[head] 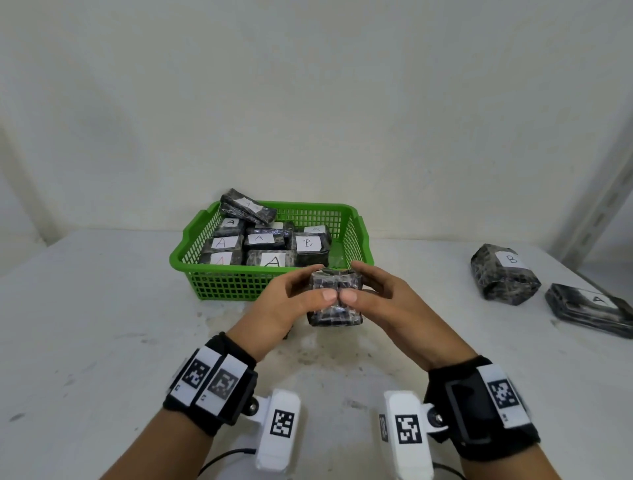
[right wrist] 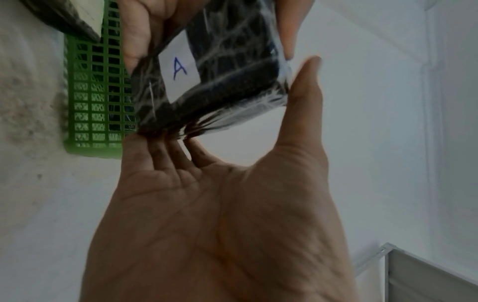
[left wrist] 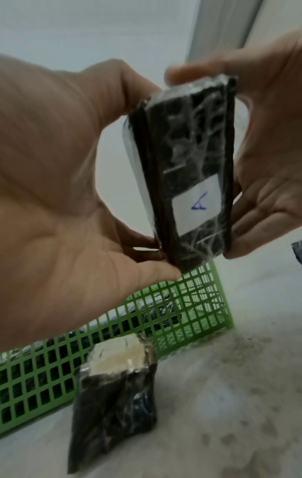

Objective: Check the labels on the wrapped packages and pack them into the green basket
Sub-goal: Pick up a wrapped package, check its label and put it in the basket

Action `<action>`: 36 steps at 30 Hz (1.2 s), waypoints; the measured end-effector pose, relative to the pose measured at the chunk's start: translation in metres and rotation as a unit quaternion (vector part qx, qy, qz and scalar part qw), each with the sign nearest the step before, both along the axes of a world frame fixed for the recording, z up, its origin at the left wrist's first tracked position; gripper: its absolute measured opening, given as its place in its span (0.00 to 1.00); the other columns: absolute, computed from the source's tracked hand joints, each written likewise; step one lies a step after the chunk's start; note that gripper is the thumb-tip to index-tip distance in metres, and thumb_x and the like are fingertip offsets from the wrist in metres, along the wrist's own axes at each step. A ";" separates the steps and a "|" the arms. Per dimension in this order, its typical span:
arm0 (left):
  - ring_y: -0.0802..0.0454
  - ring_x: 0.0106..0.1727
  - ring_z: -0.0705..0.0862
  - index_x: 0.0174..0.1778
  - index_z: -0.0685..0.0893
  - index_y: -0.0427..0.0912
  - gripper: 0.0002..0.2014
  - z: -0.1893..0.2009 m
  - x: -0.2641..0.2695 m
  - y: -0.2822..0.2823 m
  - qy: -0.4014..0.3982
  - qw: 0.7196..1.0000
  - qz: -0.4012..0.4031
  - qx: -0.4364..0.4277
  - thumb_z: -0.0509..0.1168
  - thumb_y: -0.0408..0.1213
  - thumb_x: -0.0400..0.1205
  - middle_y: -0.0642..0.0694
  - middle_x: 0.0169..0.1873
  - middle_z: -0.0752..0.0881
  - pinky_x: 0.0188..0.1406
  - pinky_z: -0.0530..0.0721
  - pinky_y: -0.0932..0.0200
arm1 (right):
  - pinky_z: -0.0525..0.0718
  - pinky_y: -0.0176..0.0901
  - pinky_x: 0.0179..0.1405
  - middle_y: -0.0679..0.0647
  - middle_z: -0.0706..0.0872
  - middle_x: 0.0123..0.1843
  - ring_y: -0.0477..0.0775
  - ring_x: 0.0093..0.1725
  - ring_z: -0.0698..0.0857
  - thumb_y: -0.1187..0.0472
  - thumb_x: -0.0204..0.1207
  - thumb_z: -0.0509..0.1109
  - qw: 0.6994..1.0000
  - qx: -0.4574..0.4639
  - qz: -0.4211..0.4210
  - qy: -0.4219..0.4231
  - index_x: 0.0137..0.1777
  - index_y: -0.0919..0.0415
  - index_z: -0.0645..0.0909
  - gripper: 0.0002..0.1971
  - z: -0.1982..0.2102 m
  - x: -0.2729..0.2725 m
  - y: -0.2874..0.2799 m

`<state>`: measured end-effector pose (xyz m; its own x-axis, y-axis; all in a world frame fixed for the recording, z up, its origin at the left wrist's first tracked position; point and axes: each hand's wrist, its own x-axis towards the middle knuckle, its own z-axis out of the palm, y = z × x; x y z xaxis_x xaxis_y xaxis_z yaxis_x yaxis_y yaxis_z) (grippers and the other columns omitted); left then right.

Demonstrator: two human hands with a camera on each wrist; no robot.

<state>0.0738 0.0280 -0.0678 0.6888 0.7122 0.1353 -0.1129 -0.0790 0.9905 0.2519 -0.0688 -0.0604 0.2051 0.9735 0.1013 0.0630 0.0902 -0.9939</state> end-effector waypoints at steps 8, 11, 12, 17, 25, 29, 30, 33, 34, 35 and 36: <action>0.44 0.72 0.83 0.77 0.73 0.33 0.52 0.002 -0.005 0.000 -0.039 0.996 -0.057 -0.054 0.85 0.54 0.61 0.39 0.69 0.84 0.73 0.81 0.47 | 0.82 0.61 0.78 0.55 0.93 0.66 0.56 0.69 0.90 0.32 0.53 0.88 1.000 0.016 -0.014 0.017 0.70 0.57 0.87 0.47 0.004 -0.001 -0.001; 0.41 0.71 0.83 0.76 0.74 0.32 0.43 0.002 -0.003 0.001 -0.015 0.998 -0.037 -0.045 0.81 0.43 0.65 0.38 0.68 0.85 0.76 0.77 0.41 | 0.81 0.60 0.79 0.54 0.92 0.68 0.55 0.71 0.89 0.32 0.55 0.87 1.000 -0.009 0.011 0.014 0.74 0.58 0.84 0.49 0.004 -0.002 -0.002; 0.40 0.70 0.84 0.75 0.75 0.32 0.43 0.001 -0.002 0.002 -0.014 0.999 -0.023 -0.045 0.79 0.44 0.64 0.37 0.67 0.85 0.76 0.76 0.38 | 0.81 0.59 0.79 0.53 0.92 0.68 0.55 0.71 0.89 0.35 0.57 0.86 1.000 -0.013 0.022 0.009 0.73 0.57 0.84 0.45 0.004 -0.003 -0.003; 0.39 0.71 0.83 0.75 0.75 0.32 0.40 0.002 -0.002 0.001 -0.018 0.997 -0.035 -0.062 0.77 0.45 0.68 0.35 0.68 0.85 0.77 0.75 0.38 | 0.82 0.58 0.78 0.56 0.93 0.65 0.57 0.68 0.91 0.47 0.58 0.85 1.000 0.005 0.013 0.014 0.71 0.60 0.85 0.39 0.002 -0.001 -0.001; 0.42 0.70 0.84 0.71 0.79 0.40 0.44 0.001 -0.003 0.003 -0.022 0.998 -0.034 -0.042 0.85 0.46 0.58 0.41 0.65 0.88 0.72 0.81 0.46 | 0.80 0.63 0.80 0.55 0.92 0.68 0.57 0.70 0.89 0.37 0.54 0.91 1.000 0.001 0.009 0.011 0.77 0.59 0.82 0.51 0.002 -0.001 0.000; 0.46 0.68 0.85 0.70 0.79 0.40 0.48 0.006 -0.004 -0.001 -0.069 0.992 -0.060 -0.082 0.88 0.52 0.55 0.40 0.66 0.87 0.64 0.86 0.54 | 0.79 0.64 0.80 0.56 0.90 0.71 0.58 0.73 0.88 0.33 0.48 0.91 1.000 0.015 -0.004 0.010 0.81 0.60 0.78 0.60 0.005 0.000 -0.002; 0.47 0.68 0.85 0.71 0.78 0.40 0.51 0.006 -0.004 0.000 -0.081 0.992 -0.044 -0.085 0.89 0.52 0.52 0.41 0.65 0.87 0.63 0.86 0.53 | 0.80 0.63 0.79 0.55 0.90 0.72 0.56 0.73 0.88 0.31 0.48 0.90 1.000 0.005 0.000 0.010 0.81 0.58 0.78 0.61 0.006 0.001 -0.003; 0.51 0.74 0.80 0.77 0.74 0.42 0.56 0.004 -0.004 0.002 -0.070 0.997 -0.020 -0.010 0.89 0.48 0.51 0.48 0.70 0.84 0.69 0.83 0.47 | 0.86 0.58 0.73 0.52 0.91 0.69 0.56 0.68 0.90 0.21 0.56 0.79 0.998 -0.039 0.052 0.005 0.71 0.46 0.88 0.45 0.013 0.004 -0.012; 0.53 0.77 0.77 0.79 0.71 0.43 0.58 0.004 -0.005 0.001 -0.058 0.998 -0.027 0.014 0.89 0.46 0.52 0.50 0.72 0.82 0.71 0.81 0.44 | 0.88 0.57 0.68 0.53 0.93 0.66 0.59 0.65 0.92 0.21 0.62 0.75 0.997 -0.054 0.057 0.013 0.66 0.44 0.91 0.39 0.017 0.004 -0.014; 0.54 0.79 0.75 0.81 0.69 0.44 0.59 0.004 -0.004 0.000 -0.047 0.998 -0.038 0.034 0.89 0.43 0.53 0.50 0.74 0.80 0.74 0.78 0.40 | 0.91 0.57 0.63 0.56 0.94 0.62 0.60 0.60 0.93 0.26 0.68 0.73 0.996 -0.064 0.053 0.022 0.63 0.47 0.93 0.32 0.019 0.004 -0.016; 0.54 0.80 0.73 0.82 0.67 0.44 0.59 0.003 -0.004 -0.001 -0.040 0.997 -0.052 0.046 0.89 0.41 0.54 0.50 0.76 0.77 0.76 0.76 0.38 | 0.92 0.55 0.57 0.57 0.95 0.58 0.61 0.55 0.94 0.34 0.75 0.73 0.997 -0.068 0.042 0.025 0.60 0.53 0.93 0.26 0.018 0.005 -0.015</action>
<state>0.0695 0.0267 -0.0647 0.7422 0.6198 0.2550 -0.2040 -0.1535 0.9669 0.2565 -0.0838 -0.0419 0.1245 0.9914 -0.0405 0.0110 -0.0422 -0.9990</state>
